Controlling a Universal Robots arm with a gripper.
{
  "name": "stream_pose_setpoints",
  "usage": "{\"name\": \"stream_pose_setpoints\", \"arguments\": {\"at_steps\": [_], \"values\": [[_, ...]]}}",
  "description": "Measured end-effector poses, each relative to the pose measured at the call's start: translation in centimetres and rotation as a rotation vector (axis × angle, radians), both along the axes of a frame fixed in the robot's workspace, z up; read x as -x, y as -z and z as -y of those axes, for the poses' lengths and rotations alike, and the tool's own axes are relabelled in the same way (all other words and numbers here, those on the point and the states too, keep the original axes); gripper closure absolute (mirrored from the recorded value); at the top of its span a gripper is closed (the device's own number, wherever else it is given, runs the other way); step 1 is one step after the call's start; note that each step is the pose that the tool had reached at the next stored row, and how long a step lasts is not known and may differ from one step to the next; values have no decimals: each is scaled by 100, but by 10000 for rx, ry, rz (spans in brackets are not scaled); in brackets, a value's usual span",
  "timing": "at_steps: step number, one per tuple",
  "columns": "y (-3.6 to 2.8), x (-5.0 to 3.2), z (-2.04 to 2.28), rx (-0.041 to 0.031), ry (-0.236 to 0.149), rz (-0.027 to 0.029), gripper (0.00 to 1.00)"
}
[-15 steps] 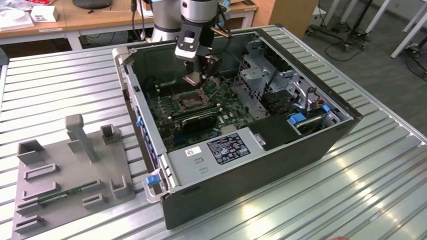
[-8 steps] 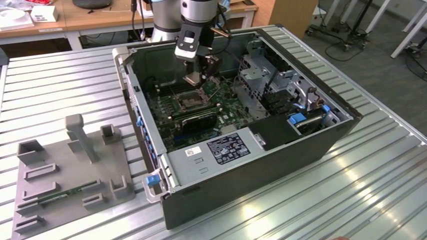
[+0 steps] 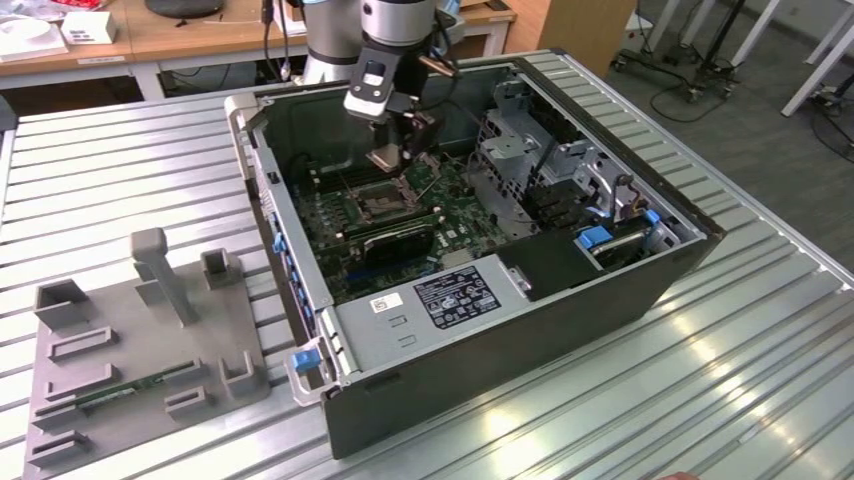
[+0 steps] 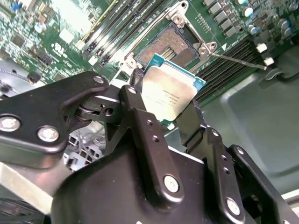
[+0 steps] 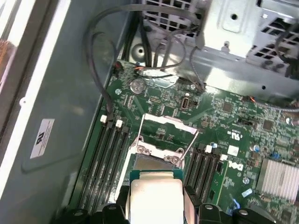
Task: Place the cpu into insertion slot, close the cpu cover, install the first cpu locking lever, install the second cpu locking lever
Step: 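Place the cpu into insertion slot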
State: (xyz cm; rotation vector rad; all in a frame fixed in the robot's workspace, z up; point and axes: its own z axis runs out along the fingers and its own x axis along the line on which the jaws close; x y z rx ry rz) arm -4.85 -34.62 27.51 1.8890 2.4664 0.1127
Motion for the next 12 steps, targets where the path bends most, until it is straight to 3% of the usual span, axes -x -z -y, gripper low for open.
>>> {"name": "stream_pose_setpoints", "arguments": {"at_steps": [10,12], "values": [[18,0,0,0,1628,0,46],[18,0,1,-1,1807,0,46]]}}
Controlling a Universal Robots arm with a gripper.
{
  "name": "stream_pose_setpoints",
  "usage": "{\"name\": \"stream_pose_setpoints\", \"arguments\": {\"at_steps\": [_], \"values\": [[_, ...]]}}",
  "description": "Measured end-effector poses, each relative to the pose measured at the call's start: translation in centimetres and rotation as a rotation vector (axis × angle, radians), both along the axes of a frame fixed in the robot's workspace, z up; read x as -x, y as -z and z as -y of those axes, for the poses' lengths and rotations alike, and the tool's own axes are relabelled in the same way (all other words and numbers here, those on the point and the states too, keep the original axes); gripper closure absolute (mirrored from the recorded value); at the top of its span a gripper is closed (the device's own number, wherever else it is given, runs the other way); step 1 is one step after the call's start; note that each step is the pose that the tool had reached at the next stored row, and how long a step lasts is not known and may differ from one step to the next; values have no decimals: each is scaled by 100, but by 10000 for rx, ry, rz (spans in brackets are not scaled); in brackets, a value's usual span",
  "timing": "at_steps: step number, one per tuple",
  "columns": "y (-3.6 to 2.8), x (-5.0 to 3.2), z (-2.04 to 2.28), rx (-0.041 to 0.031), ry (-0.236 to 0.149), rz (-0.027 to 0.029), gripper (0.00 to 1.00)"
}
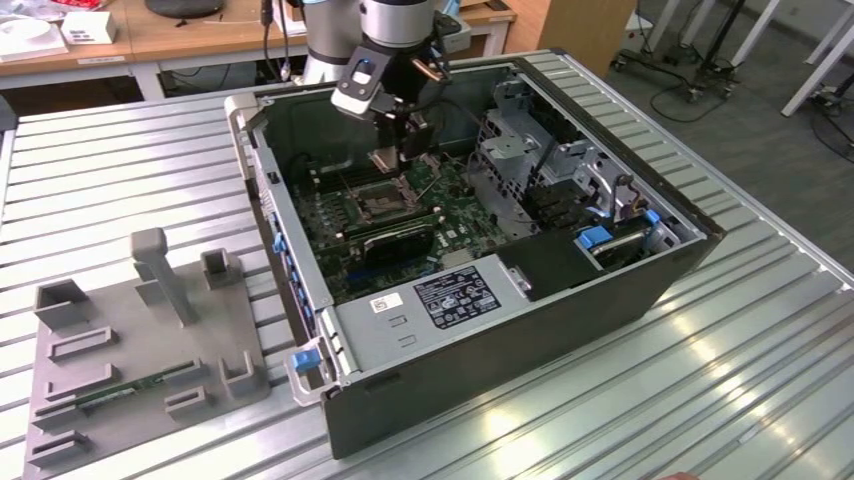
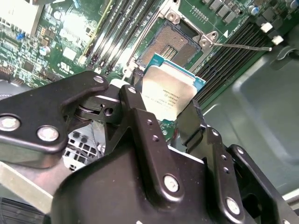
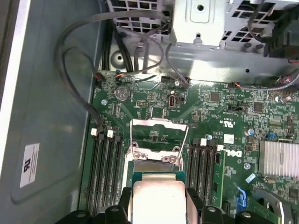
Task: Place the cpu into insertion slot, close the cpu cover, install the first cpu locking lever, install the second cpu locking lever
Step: 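Place the cpu into insertion slot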
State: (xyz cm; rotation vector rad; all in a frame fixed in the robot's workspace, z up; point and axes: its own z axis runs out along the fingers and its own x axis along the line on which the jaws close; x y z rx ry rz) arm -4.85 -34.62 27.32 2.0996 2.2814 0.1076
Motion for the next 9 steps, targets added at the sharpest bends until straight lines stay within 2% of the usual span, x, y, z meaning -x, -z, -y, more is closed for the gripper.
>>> {"name": "stream_pose_setpoints", "arguments": {"at_steps": [9], "values": [[0,0,0,1,40,0,46]]}}
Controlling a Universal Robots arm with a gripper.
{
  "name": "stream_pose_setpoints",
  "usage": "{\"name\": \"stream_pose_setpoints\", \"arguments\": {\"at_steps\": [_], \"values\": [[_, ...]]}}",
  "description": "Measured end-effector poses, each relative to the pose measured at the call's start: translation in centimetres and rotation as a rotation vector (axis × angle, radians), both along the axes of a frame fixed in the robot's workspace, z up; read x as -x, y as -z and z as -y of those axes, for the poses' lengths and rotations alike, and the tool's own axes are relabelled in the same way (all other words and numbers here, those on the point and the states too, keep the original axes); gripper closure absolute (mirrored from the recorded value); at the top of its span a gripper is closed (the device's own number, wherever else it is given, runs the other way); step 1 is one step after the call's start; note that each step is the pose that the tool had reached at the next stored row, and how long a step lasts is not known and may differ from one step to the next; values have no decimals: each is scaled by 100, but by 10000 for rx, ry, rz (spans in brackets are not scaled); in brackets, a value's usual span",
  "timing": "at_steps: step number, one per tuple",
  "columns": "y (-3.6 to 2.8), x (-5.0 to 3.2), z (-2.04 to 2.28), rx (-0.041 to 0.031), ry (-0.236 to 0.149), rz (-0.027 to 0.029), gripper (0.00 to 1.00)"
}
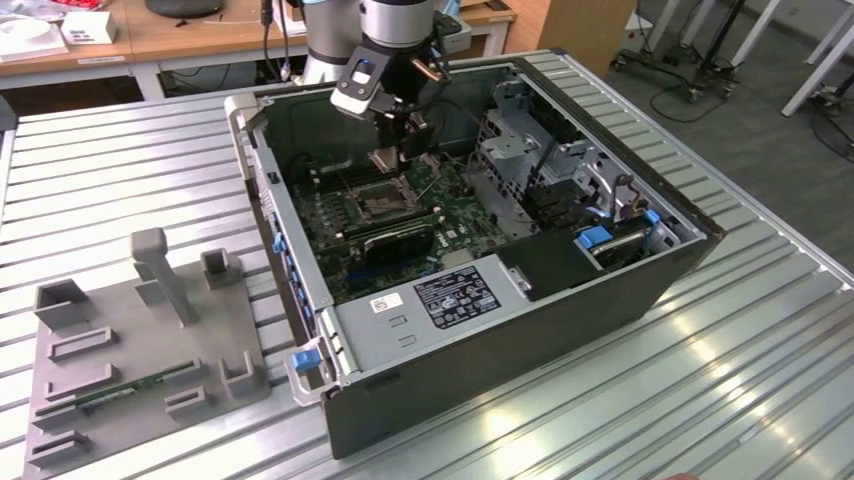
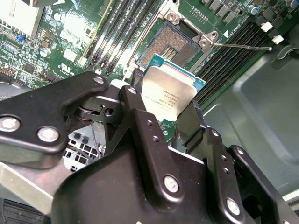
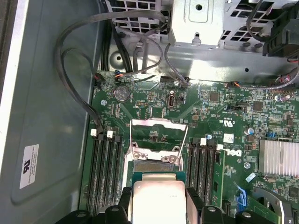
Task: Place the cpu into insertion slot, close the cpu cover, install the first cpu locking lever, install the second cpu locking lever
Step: 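Place the cpu into insertion slot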
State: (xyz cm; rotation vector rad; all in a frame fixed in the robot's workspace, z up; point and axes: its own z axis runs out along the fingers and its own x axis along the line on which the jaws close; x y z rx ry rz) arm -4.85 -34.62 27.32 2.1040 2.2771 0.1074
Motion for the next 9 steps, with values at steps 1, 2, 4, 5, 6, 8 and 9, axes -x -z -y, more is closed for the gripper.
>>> {"name": "stream_pose_setpoints", "arguments": {"at_steps": [1,2,4,5,6,8,9], "values": [[0,0,0,1,0,0,46],[0,0,0,0,1,0,46],[0,0,0,1,2,0,46],[0,0,0,1,18,0,46],[1,0,0,0,81,0,46],[3,0,0,-1,333,1,46],[4,0,0,0,481,0,46]]}}
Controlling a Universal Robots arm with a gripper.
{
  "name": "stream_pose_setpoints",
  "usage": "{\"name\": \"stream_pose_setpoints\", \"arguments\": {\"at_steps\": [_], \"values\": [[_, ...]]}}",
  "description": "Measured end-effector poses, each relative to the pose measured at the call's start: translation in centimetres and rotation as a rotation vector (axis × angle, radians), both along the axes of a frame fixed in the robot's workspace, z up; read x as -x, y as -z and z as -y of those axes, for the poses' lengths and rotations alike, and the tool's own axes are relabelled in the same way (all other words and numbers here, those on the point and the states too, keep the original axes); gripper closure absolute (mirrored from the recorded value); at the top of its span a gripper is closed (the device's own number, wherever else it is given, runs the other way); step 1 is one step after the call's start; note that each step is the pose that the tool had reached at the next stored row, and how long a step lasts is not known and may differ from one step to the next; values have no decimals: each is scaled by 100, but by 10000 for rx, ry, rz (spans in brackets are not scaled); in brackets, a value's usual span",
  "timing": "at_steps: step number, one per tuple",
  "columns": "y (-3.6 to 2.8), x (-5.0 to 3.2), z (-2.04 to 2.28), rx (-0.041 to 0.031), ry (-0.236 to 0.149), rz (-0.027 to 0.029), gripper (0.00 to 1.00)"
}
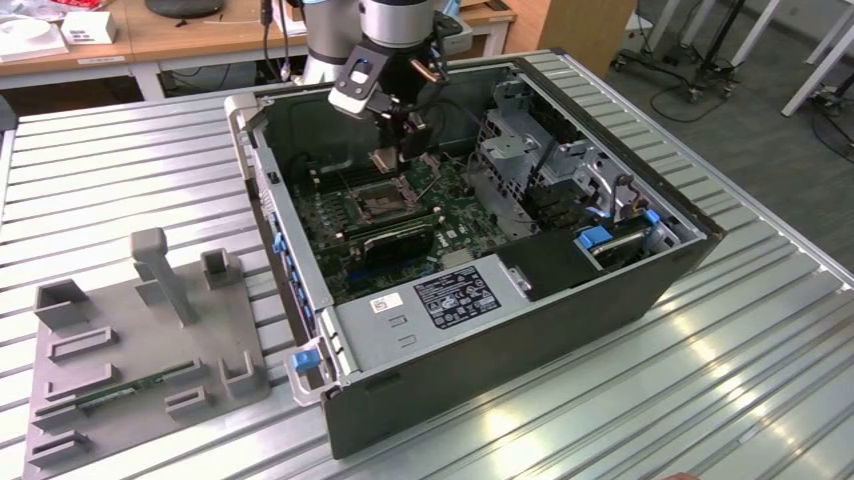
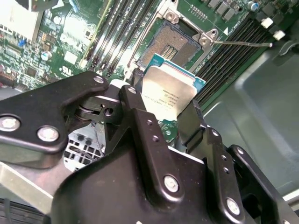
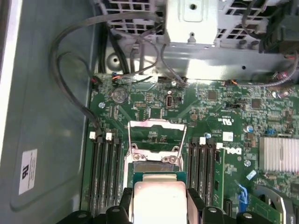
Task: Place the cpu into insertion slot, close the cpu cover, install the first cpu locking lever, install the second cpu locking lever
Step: 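Place the cpu into insertion slot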
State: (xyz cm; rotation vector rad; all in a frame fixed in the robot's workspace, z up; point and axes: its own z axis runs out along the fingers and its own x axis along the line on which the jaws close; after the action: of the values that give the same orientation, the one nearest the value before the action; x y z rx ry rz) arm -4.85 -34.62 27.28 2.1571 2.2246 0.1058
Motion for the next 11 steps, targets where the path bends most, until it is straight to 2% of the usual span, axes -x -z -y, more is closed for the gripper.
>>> {"name": "stream_pose_setpoints", "arguments": {"at_steps": [3,7,11], "values": [[3,0,0,1,370,-1,46],[9,0,0,-1,402,1,46],[44,2,0,0,424,0,46]]}}
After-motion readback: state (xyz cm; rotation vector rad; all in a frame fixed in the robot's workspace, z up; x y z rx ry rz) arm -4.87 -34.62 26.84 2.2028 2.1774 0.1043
